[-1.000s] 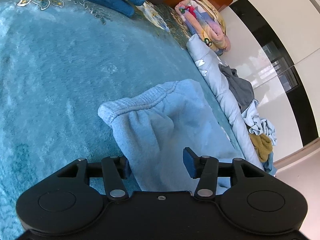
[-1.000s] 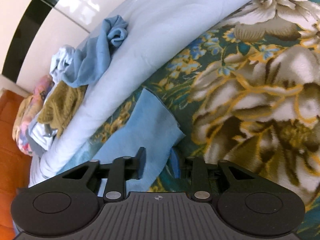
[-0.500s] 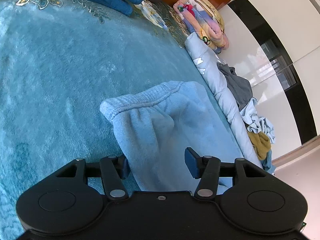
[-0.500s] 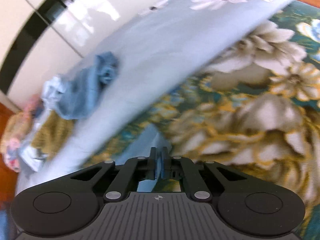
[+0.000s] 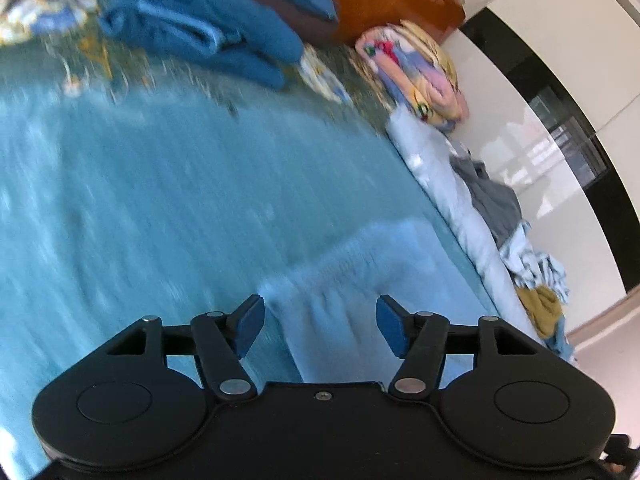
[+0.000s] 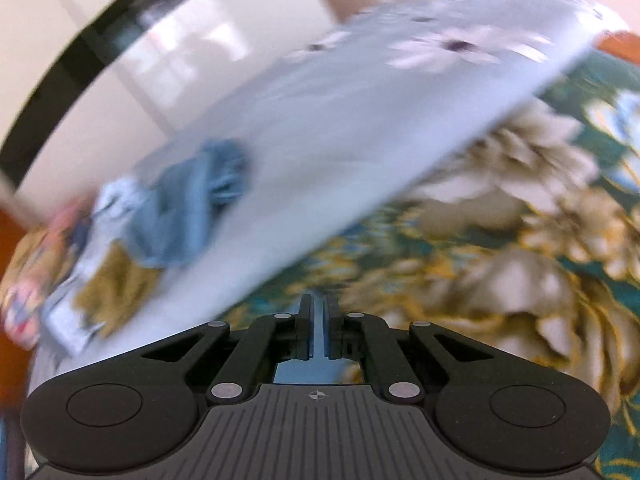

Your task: Fold clothes

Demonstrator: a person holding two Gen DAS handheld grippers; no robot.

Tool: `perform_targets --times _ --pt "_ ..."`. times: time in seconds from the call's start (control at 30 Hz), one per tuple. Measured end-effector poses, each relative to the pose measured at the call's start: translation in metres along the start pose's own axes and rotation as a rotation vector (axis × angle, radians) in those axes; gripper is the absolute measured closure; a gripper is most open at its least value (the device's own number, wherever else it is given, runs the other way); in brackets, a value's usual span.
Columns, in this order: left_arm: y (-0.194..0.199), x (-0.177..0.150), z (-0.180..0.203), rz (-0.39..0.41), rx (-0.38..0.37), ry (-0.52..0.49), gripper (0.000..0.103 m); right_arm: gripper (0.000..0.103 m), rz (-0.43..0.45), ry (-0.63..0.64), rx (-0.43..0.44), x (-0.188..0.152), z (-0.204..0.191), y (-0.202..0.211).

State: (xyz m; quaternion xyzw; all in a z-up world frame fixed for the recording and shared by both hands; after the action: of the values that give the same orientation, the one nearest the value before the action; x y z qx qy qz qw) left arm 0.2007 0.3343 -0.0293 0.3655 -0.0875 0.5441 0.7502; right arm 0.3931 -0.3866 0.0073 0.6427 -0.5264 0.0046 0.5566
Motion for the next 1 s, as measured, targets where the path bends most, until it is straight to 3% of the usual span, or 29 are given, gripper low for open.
perform_targets --times 0.1,0.3,0.47,0.57,0.67,0.83,1.0 --pt "-0.006 0.023 0.006 0.002 0.007 -0.036 0.041 0.090 -0.044 0.131 0.087 -0.015 -0.042 0.007" --pt "-0.062 0.059 0.034 -0.055 -0.010 -0.132 0.041 0.089 -0.158 0.400 0.243 -0.089 -0.146 0.021" --pt "-0.118 0.073 0.051 -0.111 -0.031 -0.165 0.041 0.088 -0.207 0.521 0.345 -0.131 -0.193 0.034" --pt "-0.147 0.077 0.055 -0.128 0.019 -0.195 0.042 0.088 -0.216 0.577 0.352 -0.143 -0.207 0.036" --pt "-0.167 0.070 0.061 -0.181 -0.032 -0.194 0.044 0.088 -0.217 0.596 0.351 -0.147 -0.212 0.039" --pt "-0.169 0.031 0.091 -0.287 -0.206 -0.278 0.045 0.087 -0.221 0.588 0.342 -0.150 -0.211 0.039" --pt "-0.162 -0.010 0.111 -0.369 -0.285 -0.346 0.044 0.086 -0.242 0.588 0.348 -0.160 -0.212 0.033"
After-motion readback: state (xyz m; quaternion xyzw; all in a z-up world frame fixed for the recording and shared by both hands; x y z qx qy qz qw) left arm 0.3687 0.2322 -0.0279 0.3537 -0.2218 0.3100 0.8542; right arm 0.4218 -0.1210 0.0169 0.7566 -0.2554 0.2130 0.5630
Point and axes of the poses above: each gripper's, at about its wrist camera, not at the fingertips, and y roughly against the way its jaws point, z to its right, x to its top, the point moved 4 cm from there along -y, roughly the way its jaws point, and after that the axes turned 10 degrees about -x, right-handed, at the moved point
